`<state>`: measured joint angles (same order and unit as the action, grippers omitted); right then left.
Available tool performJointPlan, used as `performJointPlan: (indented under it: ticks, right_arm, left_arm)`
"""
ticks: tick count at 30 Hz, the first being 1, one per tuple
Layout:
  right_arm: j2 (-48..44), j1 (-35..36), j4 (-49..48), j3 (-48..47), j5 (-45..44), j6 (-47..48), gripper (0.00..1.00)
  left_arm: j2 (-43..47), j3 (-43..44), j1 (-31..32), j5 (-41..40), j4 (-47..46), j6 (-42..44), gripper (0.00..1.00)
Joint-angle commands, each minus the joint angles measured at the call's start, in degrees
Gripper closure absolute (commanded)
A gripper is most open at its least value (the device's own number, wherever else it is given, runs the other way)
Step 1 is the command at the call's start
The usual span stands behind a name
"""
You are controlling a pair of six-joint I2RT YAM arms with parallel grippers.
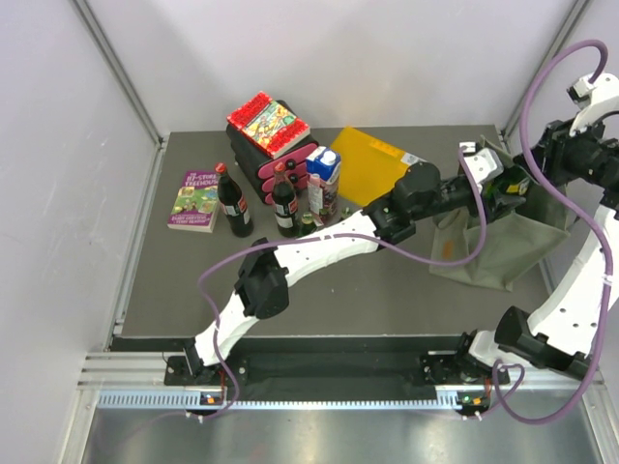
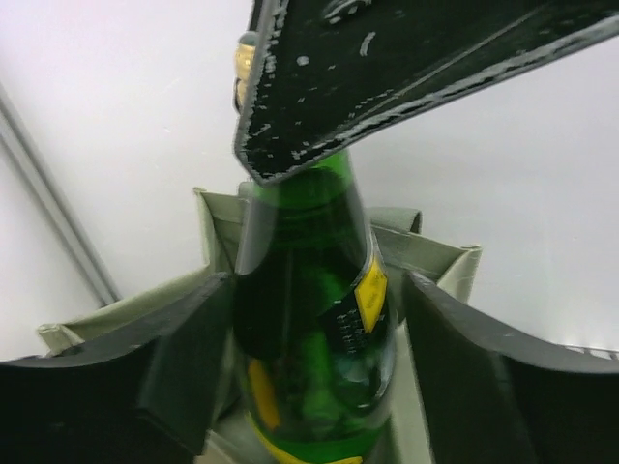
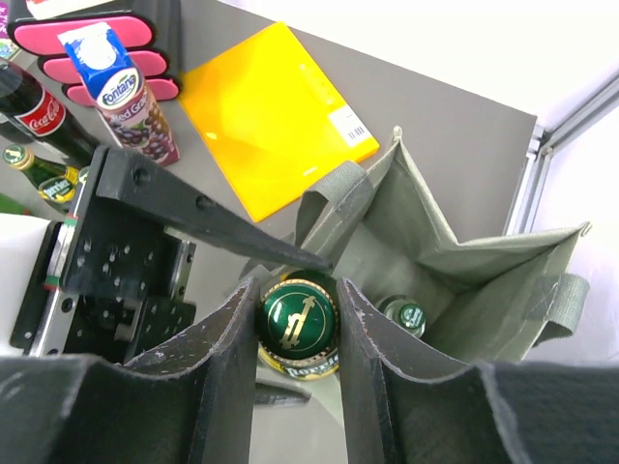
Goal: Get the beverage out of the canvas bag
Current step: Take out the drink from the canvas bag.
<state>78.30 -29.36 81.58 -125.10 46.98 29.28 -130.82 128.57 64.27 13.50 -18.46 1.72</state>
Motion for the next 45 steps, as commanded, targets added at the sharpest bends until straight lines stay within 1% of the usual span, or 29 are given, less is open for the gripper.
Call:
performJointPlan:
  ticks: [1, 2, 4, 6, 7, 10, 12, 13, 16, 24, 33, 36, 39, 40, 42, 43, 44, 45]
  right_arm:
    - [-2.98, 0.8, -10.21, -1.29, 5.49, -0.36, 1.0]
    - [-2.98, 0.89, -10.39, -1.29, 5.66, -0.45, 1.0]
    - [-3.15, 1.15, -10.74, -1.11, 5.93, -0.71, 1.0]
    - [-3.33, 1.33, -11.26, -0.94, 6.28, -0.89, 1.0]
    - [-3.42, 1.5, -11.36, -0.85, 6.45, -0.98, 1.0]
    - [-3.86, 1.85, -11.88, -0.94, 6.63, -0.98, 1.0]
    - [-3.95, 1.94, -11.97, -0.94, 6.63, -0.89, 1.0]
    - [-4.03, 2.03, -12.06, -0.94, 6.72, -0.98, 1.0]
    - [-4.3, 2.03, -12.5, -0.85, 6.89, -1.15, 1.0]
    - [-5.26, 2.03, -12.94, -0.85, 8.74, -1.59, 1.0]
    - [-6.58, 2.03, -13.46, 0.03, 10.32, -1.85, 1.0]
    - [-6.67, 2.03, -13.64, 0.12, 10.32, -2.12, 1.0]
    - [-6.5, 2.03, -13.03, 0.73, 10.32, -1.85, 1.0]
    - [-6.67, 2.12, -13.03, 0.82, 10.24, -1.77, 1.0]
    - [-6.85, 2.12, -13.11, 1.43, 10.06, -1.68, 1.0]
    - [-7.2, 2.12, -13.29, 1.7, 9.89, -1.59, 1.0]
    - [-7.29, 2.12, -13.12, 1.96, 9.88, -1.5, 1.0]
    - [-7.2, 2.21, -13.03, 2.31, 9.8, -1.33, 1.0]
  left_arm:
    - [1.1, 2.47, 1.03, 1.53, -2.99, -0.57, 0.3]
    - [1.19, 2.56, 1.12, 1.45, -2.99, -0.57, 0.3]
    - [1.27, 2.82, 1.21, 1.44, -2.46, -0.31, 0.36]
    - [1.36, 3.0, 1.21, 1.27, -2.02, 0.04, 0.36]
    - [1.45, 3.09, 1.21, 1.18, -1.85, 0.22, 0.35]
    - [1.45, 3.09, 1.3, 1.09, -1.41, 0.66, 0.25]
    - [1.54, 3.17, 1.38, 1.53, -1.23, 0.83, 0.22]
    - [1.54, 3.09, 1.47, 1.62, -0.88, 0.83, 0.17]
    - [1.63, 3.09, 1.82, 1.88, 0.0, 1.97, 0.14]
    - [1.89, 2.82, 2.0, 0.74, 1.76, 4.17, 0.08]
    - [2.06, 3.35, 2.0, -2.51, 2.37, 5.93, 0.05]
    - [2.68, 3.35, 2.0, -2.51, 2.46, 5.93, 0.06]
    - [3.55, 3.09, 2.0, -1.9, 1.5, 5.23, 0.11]
    - [3.65, 3.0, 2.0, -1.63, 1.23, 4.62, 0.19]
    - [4.35, 2.91, 2.0, -1.37, 0.62, 3.91, 0.28]
    - [4.7, 2.82, 2.0, -1.28, 0.27, 2.87, 0.39]
    - [5.31, 2.74, 1.91, -1.02, -0.52, 2.07, 0.47]
    - [5.66, 2.65, 1.91, -0.93, -1.14, 1.45, 0.58]
